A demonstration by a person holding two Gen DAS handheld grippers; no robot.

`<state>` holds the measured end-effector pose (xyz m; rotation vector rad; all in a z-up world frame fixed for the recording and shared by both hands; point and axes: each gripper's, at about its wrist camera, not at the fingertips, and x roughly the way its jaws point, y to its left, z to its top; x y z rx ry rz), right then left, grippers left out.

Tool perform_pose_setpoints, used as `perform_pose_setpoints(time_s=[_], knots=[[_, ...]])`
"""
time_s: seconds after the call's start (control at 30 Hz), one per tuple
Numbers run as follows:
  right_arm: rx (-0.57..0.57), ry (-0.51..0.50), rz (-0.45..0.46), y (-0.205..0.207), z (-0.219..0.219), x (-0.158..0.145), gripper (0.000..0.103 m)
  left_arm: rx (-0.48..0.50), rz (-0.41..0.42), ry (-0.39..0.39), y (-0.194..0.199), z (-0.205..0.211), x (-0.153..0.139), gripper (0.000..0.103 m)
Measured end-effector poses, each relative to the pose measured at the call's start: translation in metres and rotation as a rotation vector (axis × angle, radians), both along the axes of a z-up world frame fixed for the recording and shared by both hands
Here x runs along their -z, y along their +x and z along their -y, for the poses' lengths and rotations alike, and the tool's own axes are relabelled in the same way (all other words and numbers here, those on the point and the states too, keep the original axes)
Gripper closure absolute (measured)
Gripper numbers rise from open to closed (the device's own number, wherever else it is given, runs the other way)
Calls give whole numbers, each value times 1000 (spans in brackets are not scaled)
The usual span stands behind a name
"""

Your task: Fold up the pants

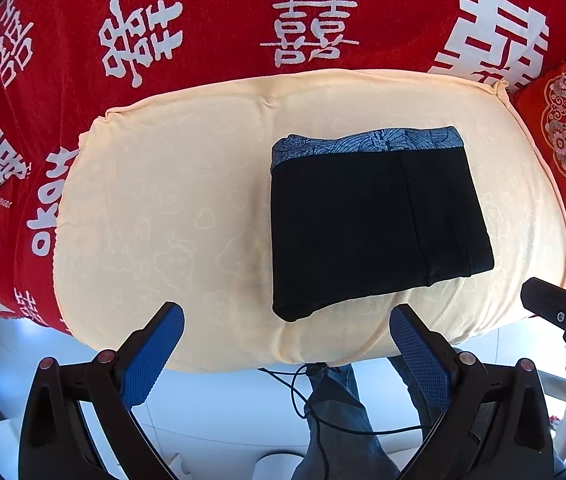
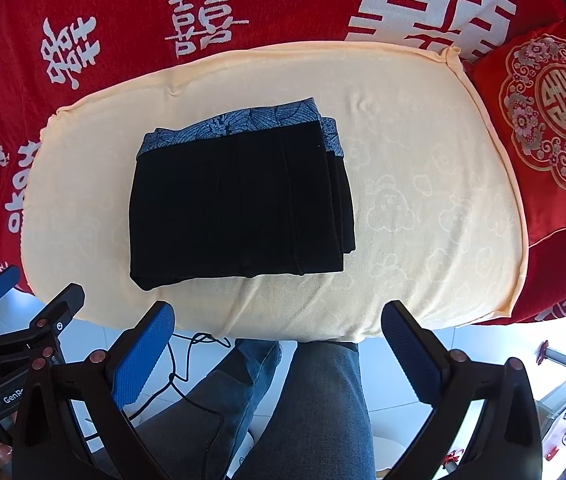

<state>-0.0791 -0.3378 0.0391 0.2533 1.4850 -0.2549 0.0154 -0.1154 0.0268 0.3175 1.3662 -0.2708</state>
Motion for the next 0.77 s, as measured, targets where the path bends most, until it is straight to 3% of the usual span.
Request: perform_pose_setpoints(time_s=[0.57, 0.77], knots=[[-20, -7, 1, 0, -7, 2, 0, -24, -21, -2, -2, -1, 6, 0], [-16, -8, 1, -1, -6, 2, 0, -6, -20, -44, -4, 1, 3, 0]])
